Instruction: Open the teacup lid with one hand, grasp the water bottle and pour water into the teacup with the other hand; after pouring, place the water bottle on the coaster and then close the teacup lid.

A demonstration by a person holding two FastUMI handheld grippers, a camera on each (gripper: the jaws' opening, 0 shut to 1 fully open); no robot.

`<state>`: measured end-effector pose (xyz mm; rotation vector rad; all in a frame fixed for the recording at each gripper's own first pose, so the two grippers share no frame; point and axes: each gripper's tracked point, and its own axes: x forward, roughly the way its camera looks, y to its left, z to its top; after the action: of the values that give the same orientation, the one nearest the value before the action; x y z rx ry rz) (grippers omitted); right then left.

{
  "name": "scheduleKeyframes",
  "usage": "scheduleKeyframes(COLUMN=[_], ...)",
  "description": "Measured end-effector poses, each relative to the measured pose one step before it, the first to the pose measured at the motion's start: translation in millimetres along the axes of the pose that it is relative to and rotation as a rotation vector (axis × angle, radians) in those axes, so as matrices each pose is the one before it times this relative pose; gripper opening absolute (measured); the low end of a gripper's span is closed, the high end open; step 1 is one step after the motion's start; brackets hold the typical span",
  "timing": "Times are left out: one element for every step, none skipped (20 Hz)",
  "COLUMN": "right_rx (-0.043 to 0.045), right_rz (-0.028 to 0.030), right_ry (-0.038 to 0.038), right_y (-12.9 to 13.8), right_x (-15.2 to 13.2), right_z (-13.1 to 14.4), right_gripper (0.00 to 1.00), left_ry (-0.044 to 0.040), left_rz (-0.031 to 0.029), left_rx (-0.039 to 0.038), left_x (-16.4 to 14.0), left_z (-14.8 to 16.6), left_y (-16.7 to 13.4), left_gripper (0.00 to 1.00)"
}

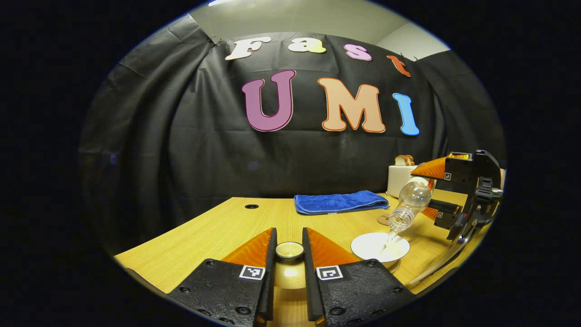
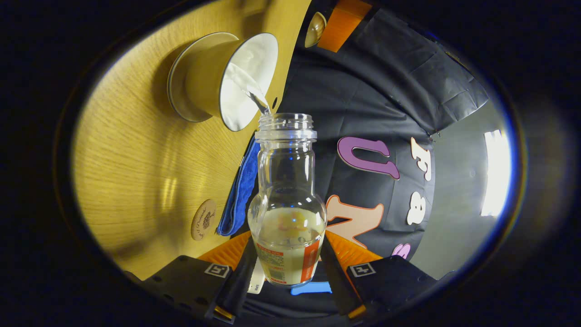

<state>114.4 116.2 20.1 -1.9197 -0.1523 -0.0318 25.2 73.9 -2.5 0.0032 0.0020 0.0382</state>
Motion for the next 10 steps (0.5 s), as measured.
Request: scheduleKeyframes(right_rx=[-0.01077,-0.00504,-0.00671,-0.01229,-0.0187,-0.02286,-0.0222,-0.02088,-0.01923,-0.01697], right_rz=[-0.00793,-0.00336,-0.01159,-0.01192,-0.01574,-0.01286,-0.01483,-0.0061,-0.00719,-0.0082], right_ry=[-0.00363,-0.0076,-0.00705,-0.00914,-0.00466,-0.00513,-0.00481,-0.00543,-0.00575,-0.00544], right_y=[-0.82,-0.44,-2.0,-2.25,-3.94,-7.26,-7.26,-5.58,-2.63,-1.05], right_x=[-1.22,2.58,0.28,-0.46,-1.06,1.19,3.53,3.44,1.14,-0.02], right_z=[0.91,0.15,1.08,1.49,0.19,-0.38,-1.77,-1.3,-0.41,0.47], right_gripper=[0.8,0.8,0.8,0.8,0.8,0.8,0.8,0.8,0.79,0.8], left_ry=[-0.00017,0.00002,0.00059,-0.00011,0.00022,-0.00003,-0.00043,0.00024,-0.0001,-0.00033], left_rz=[0.00013,0.00016,-0.00004,0.00003,0.00003,-0.00019,0.0003,0.00002,-0.00007,-0.00008], left_rx=[-0.00012,-0.00063,0.00014,-0.00042,0.00015,0.00008,-0.00026,0.00046,0.00034,0.00004], left_x=[-0.14,-0.3,0.36,-0.54,0.51,0.52,-0.56,-0.15,0.14,-0.76], left_z=[0.68,-0.69,0.15,-0.26,0.5,-0.25,-0.18,-0.35,0.33,-0.14], left_y=[0.53,0.08,-0.17,0.07,0.08,-0.39,0.25,0.76,-0.1,0.18], left_gripper=[0.26,0.26,0.26,0.26,0.26,0.26,0.26,0.27,0.27,0.26])
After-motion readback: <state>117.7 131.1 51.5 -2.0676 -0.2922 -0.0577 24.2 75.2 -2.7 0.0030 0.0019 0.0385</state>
